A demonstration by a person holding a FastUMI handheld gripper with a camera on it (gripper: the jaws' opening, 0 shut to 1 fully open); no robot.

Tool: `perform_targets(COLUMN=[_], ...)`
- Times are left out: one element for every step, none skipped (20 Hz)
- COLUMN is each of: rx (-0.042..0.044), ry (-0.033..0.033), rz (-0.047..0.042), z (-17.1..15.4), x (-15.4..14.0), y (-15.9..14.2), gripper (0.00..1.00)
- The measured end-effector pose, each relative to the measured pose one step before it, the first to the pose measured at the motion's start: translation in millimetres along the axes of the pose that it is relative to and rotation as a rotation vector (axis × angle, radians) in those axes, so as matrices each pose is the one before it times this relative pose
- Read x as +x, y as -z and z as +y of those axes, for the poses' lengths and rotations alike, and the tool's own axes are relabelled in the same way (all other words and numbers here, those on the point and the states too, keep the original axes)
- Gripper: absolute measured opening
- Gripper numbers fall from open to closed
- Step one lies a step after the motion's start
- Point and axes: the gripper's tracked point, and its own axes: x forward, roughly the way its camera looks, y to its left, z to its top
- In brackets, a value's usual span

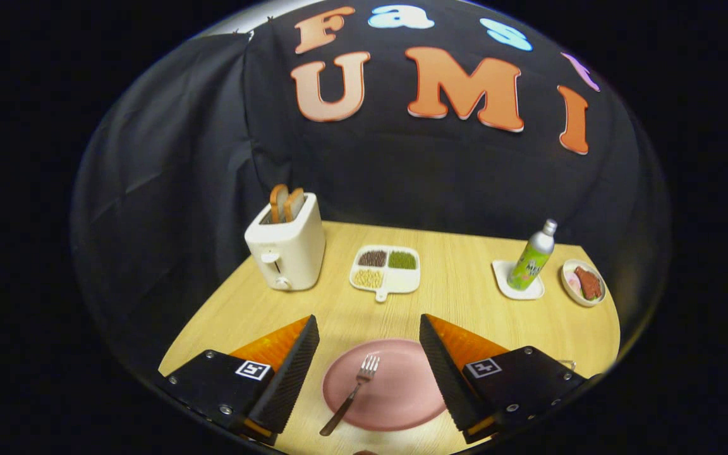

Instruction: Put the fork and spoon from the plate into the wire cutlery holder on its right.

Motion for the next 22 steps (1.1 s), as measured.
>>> perform_targets(rx=[0.00322, 0.00172, 0.00341, 0.00079, 0.00559, 0.00940, 0.00632, 0.00068, -0.00546, -0.00924, -0.01124, -0.00756, -0.00295, 0.00391, 0.00727, 0.01213, -0.00404, -0.01499, -0.01083, -0.00695, -0.00059, 0.00012], ry=[-0.00225, -0.00211, -0.00185, 0.00356, -0.00316, -0.00164, -0.00916, -0.00509, -0.00424, 0.00179, -0.00093, 0.00226, 0.01497, 0.02054, -0.00776, -0.00336, 0.00291, 0.01217, 0.01136, 0.00966, 0.00230, 0.00735], rz=[0.04861, 0.04749, 0.04159, 0.05030, 0.04562, 0.03500, 0.02850, 0.02707, 0.02399, 0.02079, 0.01450, 0.01477, 0.02135, 0.02752, 0.01025, 0.00732, 0.01114, 0.01338, 0.01626, 0.01529, -0.00006, -0.00554], z=[1.42, 1.59, 1.06, -1.06, 0.85, 1.60, 1.94, 0.15, 2.13, 2.89, 2.69, 2.22, -1.10, -2.82, 2.58, 2.28, 0.60, -2.30, -1.19, -0.39, 0.01, -2.00], x=[5.30, 4.83, 6.58, 6.38, 5.58, 5.51, 4.75, 3.28, 2.53, 1.75, 3.10, 6.32, 3.08, 1.18, 1.75, 2.26, 1.94, 2.05, 1.74, 1.39, 1.12, 1.64], y=[14.01, 13.96, 12.46, 14.61, 12.72, 10.43, 7.65, 6.97, 5.56, 7.30, 5.49, 7.09, 5.16, 6.28, 1.77, 2.15, 2.75, 5.25, 5.55, 5.49, 1.82, 1.35], gripper=[0.96, 0.96, 0.96, 0.96, 0.95, 0.95, 0.94, 0.92, 0.90, 0.87, 0.82, 0.80, 0.75, 0.71, 0.63, 0.58, 0.50, 0.42, 0.35, 0.29, 0.22, 0.19])
